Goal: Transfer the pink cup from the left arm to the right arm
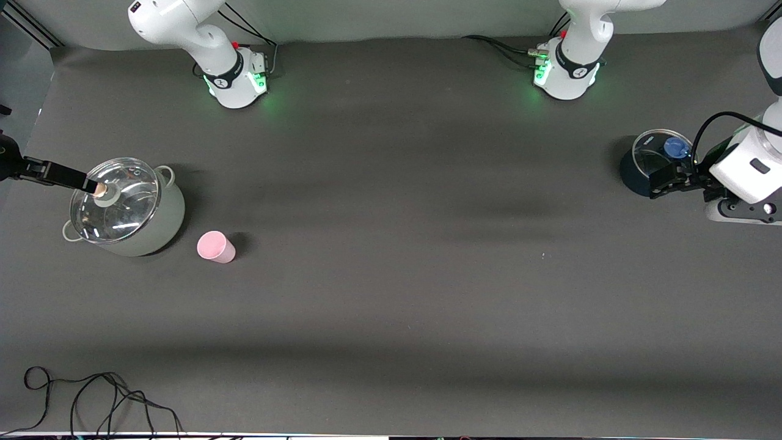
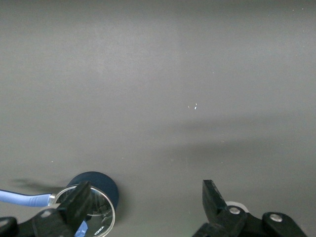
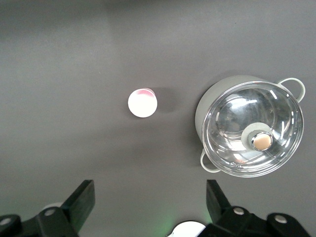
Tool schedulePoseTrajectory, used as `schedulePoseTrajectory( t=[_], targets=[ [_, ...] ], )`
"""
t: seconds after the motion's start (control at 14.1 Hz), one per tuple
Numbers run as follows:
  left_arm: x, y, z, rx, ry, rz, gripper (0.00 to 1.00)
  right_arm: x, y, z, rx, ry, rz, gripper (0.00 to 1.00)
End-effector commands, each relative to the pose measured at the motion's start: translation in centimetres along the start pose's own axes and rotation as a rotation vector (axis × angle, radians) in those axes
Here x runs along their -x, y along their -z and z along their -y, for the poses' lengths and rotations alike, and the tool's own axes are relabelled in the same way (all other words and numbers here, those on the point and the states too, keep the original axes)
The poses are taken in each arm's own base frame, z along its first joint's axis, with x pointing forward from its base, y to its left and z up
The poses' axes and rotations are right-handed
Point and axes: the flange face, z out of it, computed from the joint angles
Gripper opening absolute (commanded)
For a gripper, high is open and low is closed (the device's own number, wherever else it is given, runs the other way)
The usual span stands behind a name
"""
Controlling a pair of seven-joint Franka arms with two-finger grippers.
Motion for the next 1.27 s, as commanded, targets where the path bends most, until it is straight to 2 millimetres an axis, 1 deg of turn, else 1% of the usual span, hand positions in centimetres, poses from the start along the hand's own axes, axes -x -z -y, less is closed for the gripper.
schedulePoseTrajectory(
  t=[0.0,0.28,0.35,0.42,0.49,0.71,0.85,0.92,0.99,1.06,1.2],
  targets=[
    [0.1,0.3,-0.1,0.004,-0.013,-0.009,1.0,0.1,0.6,-0.4,0.019,-0.016,-0.008,1.0],
    [0.2,0.2,0.3,-0.002,-0.019,-0.002,1.0,0.1,0.4,0.1,0.019,-0.007,-0.005,1.0],
    [0.2,0.3,0.3,-0.002,-0.021,0.001,1.0,-0.1,0.4,-0.7,0.015,-0.021,-0.003,1.0],
    [0.3,0.3,0.3,-0.002,-0.027,0.001,1.0,-0.4,0.1,-1.1,0.001,-0.017,0.005,1.0],
    [0.2,0.3,0.2,-0.005,-0.033,0.001,1.0,-0.5,0.1,-2.1,-0.022,-0.017,0.009,1.0],
    [0.3,0.2,0.4,-0.001,-0.051,0.011,1.0,0.0,0.5,-2.9,-0.016,0.002,0.005,1.0],
    [0.3,0.4,0.3,0.002,-0.036,0.007,1.0,0.6,1.1,-2.8,-0.012,0.027,-0.005,1.0],
    [0.2,0.6,0.3,-0.001,-0.036,0.004,1.0,1.0,1.3,-2.3,0.016,0.045,-0.011,1.0],
    [0.1,0.6,0.4,-0.004,-0.036,0.003,1.0,1.4,1.2,-1.9,0.034,0.057,-0.022,1.0],
    [0.0,0.6,0.4,-0.005,-0.036,0.003,1.0,2.2,1.1,-1.5,0.036,0.069,-0.042,1.0],
    [-0.1,0.6,0.2,-0.002,-0.038,-0.005,1.0,3.2,0.2,-1.8,0.032,0.071,-0.069,1.0]
  ],
)
